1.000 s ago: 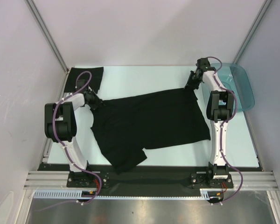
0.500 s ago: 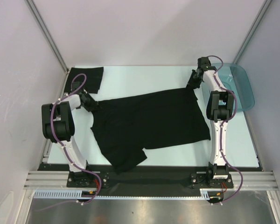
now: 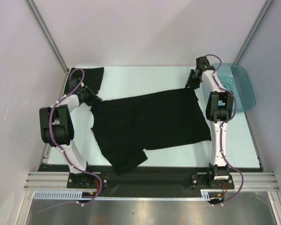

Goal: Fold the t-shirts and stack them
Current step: Fold the tshirt

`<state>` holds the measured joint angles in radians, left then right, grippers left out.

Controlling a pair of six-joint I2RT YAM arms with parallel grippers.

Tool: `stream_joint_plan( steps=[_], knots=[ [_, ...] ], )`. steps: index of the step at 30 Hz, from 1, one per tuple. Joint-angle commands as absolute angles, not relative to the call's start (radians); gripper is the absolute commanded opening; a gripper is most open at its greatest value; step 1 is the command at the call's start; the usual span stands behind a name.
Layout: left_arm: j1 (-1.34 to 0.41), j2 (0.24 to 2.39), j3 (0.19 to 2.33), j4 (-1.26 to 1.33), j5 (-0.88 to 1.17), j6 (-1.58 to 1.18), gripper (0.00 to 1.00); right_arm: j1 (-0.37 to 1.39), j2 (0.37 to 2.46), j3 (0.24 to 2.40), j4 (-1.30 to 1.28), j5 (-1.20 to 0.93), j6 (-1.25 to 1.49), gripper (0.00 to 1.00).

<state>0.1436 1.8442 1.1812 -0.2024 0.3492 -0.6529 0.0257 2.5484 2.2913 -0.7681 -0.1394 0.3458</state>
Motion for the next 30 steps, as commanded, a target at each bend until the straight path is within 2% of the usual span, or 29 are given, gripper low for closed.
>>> stream_joint_plan(
  steps=[1, 5, 17, 21, 30],
  knots=[
    [0.152, 1.854, 1.213, -0.138, 0.419, -0.701, 0.17, 0.032, 2.539, 2.303, -0.805, -0.095, 0.327, 0.34],
    [0.153, 1.916, 1.241, -0.155, 0.446, -0.721, 0.12, 0.044, 2.490, 2.298, -0.815, -0.103, 0.310, 0.40],
    [0.158, 1.957, 1.278, -0.186, 0.425, -0.644, 0.14, 0.146, 2.362, 2.249, -0.828, -0.169, 0.334, 0.50],
    [0.202, 1.965, 1.267, -0.210, 0.416, -0.634, 0.15, 0.166, 2.373, 2.247, -0.827, -0.163, 0.333, 0.51],
    [0.224, 2.037, 1.310, -0.310, 0.394, -0.578, 0.15, 0.092, 2.467, 2.252, -0.824, -0.120, 0.327, 0.51]
  ],
)
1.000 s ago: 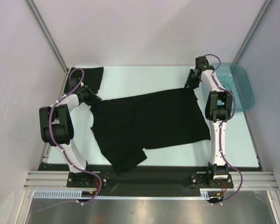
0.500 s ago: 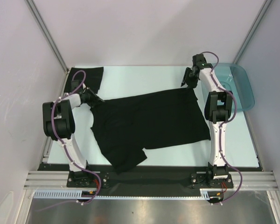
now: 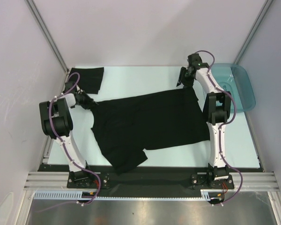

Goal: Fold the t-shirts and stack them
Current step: Fold the tshirt

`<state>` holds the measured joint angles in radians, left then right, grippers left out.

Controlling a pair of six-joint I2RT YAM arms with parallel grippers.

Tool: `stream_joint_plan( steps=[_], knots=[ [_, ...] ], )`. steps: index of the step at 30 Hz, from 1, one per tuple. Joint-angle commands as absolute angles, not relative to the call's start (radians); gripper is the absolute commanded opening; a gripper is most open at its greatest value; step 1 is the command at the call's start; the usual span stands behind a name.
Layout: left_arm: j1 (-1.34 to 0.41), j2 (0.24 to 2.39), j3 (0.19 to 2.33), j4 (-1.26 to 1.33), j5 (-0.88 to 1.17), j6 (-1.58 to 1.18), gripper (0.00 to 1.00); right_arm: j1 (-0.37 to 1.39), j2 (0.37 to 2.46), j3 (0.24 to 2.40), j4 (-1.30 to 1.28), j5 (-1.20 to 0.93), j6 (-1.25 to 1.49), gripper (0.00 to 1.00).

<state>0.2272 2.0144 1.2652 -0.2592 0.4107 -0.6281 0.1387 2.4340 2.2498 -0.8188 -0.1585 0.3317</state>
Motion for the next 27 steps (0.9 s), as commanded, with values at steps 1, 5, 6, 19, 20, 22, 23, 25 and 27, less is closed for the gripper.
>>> stream_joint_plan(
  steps=[1, 5, 6, 19, 20, 22, 23, 25, 27],
  knots=[
    [0.224, 2.045, 1.310, -0.313, 0.394, -0.577, 0.15, 0.087, 2.473, 2.252, -0.822, -0.114, 0.319, 0.51],
    [0.224, 2.057, 1.325, -0.340, 0.370, -0.574, 0.16, 0.083, 2.513, 2.267, -0.815, -0.094, 0.302, 0.52],
    [0.224, 2.063, 1.331, -0.347, 0.367, -0.572, 0.17, 0.081, 2.520, 2.272, -0.816, -0.086, 0.301, 0.52],
    [0.233, 2.167, 1.500, -0.434, 0.333, -0.563, 0.16, 0.072, 2.612, 2.351, -0.782, -0.031, 0.308, 0.54],
    [0.236, 2.174, 1.517, -0.433, 0.331, -0.561, 0.17, 0.069, 2.620, 2.377, -0.784, -0.031, 0.308, 0.54],
    [0.239, 2.186, 1.538, -0.434, 0.330, -0.558, 0.17, 0.061, 2.644, 2.414, -0.795, -0.038, 0.307, 0.54],
    [0.241, 2.190, 1.566, -0.439, 0.327, -0.554, 0.17, 0.061, 2.651, 2.428, -0.796, -0.041, 0.305, 0.54],
    [0.239, 2.204, 1.598, -0.449, 0.328, -0.548, 0.17, 0.057, 2.655, 2.460, -0.796, -0.057, 0.304, 0.56],
    [0.241, 2.207, 1.641, -0.459, 0.331, -0.545, 0.17, 0.051, 2.652, 2.477, -0.798, -0.078, 0.304, 0.57]
  ],
)
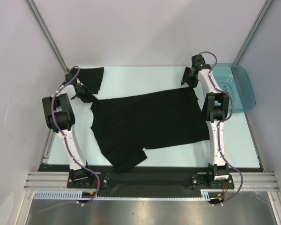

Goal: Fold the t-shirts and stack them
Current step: Fold the tshirt

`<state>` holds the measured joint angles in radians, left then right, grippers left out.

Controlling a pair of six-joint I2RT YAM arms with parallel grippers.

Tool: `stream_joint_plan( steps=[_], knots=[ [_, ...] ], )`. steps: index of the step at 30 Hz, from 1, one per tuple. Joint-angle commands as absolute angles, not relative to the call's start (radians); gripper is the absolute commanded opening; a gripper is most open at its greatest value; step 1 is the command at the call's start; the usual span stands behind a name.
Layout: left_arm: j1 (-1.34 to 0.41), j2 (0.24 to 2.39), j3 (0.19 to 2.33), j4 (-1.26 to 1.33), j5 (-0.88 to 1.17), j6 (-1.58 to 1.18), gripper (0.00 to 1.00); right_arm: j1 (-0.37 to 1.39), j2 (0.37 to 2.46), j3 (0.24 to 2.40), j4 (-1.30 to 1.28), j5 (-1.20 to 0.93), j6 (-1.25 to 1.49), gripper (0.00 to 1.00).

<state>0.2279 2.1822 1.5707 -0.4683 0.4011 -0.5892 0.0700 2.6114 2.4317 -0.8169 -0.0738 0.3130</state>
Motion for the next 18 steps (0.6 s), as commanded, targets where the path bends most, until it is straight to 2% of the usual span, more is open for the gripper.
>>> stream_joint_plan(
  steps=[1, 5, 9, 10, 11, 14, 18],
  knots=[
    [0.239, 2.201, 1.654, -0.463, 0.330, -0.545, 0.17, 0.051, 2.648, 2.485, -0.801, -0.080, 0.305, 0.58],
    [0.236, 2.129, 1.672, -0.483, 0.333, -0.548, 0.22, 0.052, 2.584, 2.482, -0.813, -0.100, 0.318, 0.60],
    [0.226, 1.984, 1.606, -0.492, 0.327, -0.542, 0.38, 0.060, 2.493, 2.459, -0.837, -0.107, 0.328, 0.61],
    [0.222, 1.949, 1.556, -0.495, 0.324, -0.540, 0.40, 0.058, 2.473, 2.457, -0.851, -0.109, 0.334, 0.62],
    [0.218, 1.869, 1.527, -0.494, 0.321, -0.538, 0.45, 0.061, 2.458, 2.464, -0.873, -0.104, 0.339, 0.68],
    [0.199, 1.691, 1.384, -0.500, 0.290, -0.531, 0.55, 0.057, 2.398, 2.455, -0.962, -0.089, 0.345, 0.71],
    [0.129, 1.429, 1.168, -0.522, 0.258, -0.543, 0.57, 0.069, 2.246, 2.333, -1.032, -0.098, 0.327, 0.76]
  ],
)
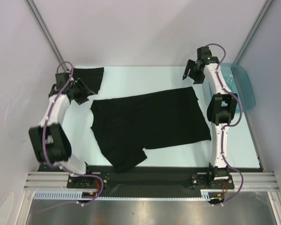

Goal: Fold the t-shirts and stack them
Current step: Fold the tshirt

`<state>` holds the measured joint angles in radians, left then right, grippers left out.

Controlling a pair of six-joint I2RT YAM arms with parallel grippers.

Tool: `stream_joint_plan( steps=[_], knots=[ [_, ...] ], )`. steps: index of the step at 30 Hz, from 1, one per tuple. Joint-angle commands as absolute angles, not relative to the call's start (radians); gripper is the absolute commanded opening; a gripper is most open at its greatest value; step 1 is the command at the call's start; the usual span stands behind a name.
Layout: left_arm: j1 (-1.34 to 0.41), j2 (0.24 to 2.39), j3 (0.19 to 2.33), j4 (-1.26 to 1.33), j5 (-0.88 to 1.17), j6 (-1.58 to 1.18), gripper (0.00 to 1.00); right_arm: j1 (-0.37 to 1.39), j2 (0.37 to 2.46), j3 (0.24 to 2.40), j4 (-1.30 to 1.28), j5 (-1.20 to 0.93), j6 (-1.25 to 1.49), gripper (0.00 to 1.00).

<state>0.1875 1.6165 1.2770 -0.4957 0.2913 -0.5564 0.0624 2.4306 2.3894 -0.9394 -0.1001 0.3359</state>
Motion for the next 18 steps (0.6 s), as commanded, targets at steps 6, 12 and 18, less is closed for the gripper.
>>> stream_joint_plan(
  steps=[6, 12, 18],
  knots=[
    [-0.060, 1.071, 0.885, -0.597, 0.255, -0.620, 0.57, 0.115, 1.984, 2.010, -1.031, -0.133, 0.311, 0.78],
    [-0.297, 0.749, 0.753, -0.721, 0.200, -0.754, 0.54, 0.159, 1.672, 1.625, -0.987, -0.219, 0.350, 0.77],
    [-0.528, 0.592, 0.664, -0.857, 0.093, -0.957, 0.52, 0.150, 1.389, 1.266, -0.985, -0.255, 0.367, 0.77]
  ],
)
